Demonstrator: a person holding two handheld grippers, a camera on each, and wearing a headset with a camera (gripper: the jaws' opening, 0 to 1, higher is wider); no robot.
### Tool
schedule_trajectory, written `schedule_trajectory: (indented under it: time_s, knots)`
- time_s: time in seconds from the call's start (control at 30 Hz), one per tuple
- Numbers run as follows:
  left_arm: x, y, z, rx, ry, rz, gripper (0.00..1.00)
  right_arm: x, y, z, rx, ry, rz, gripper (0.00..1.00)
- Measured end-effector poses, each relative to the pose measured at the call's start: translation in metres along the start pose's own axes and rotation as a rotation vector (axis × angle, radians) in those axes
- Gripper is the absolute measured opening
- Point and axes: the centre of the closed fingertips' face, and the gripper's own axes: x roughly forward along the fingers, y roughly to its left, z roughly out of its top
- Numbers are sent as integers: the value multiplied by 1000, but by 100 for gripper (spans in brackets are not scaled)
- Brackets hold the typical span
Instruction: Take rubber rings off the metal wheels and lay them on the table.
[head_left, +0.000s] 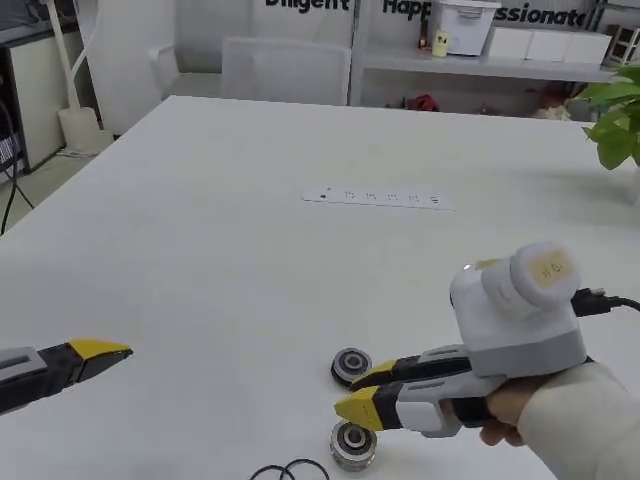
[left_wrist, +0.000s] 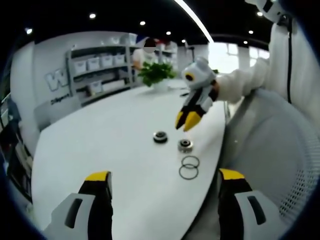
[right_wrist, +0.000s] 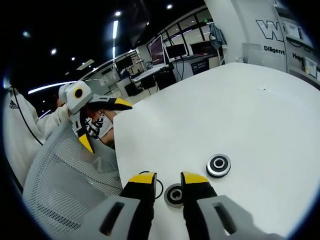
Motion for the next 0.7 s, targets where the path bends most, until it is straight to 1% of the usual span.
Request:
schedule_trajectory:
  time_s: [0.1,0.2,0.33,0.47,0.57,0.7]
  knots:
    - [-2,1,-1,-7,4,9,88,-3,-1,4,-1,-15,-9,19]
    - [-4,1,0,-10,15,17,88,-9,-4,10,7,-44,-19,21]
    - [-8,1,4,2,18,18,88,-14,-5,14,17,-67,-21,26]
    - [-10,2,7,18,24,11,88,-18,-7,16,17,-77,-26,31]
    - [-15,5,12,38,26,11,88,-22,-11,17,16,-89,-38,32]
    - [-21,6,23,42,7,10,88,-26,-17,16,17,-96,-53,33]
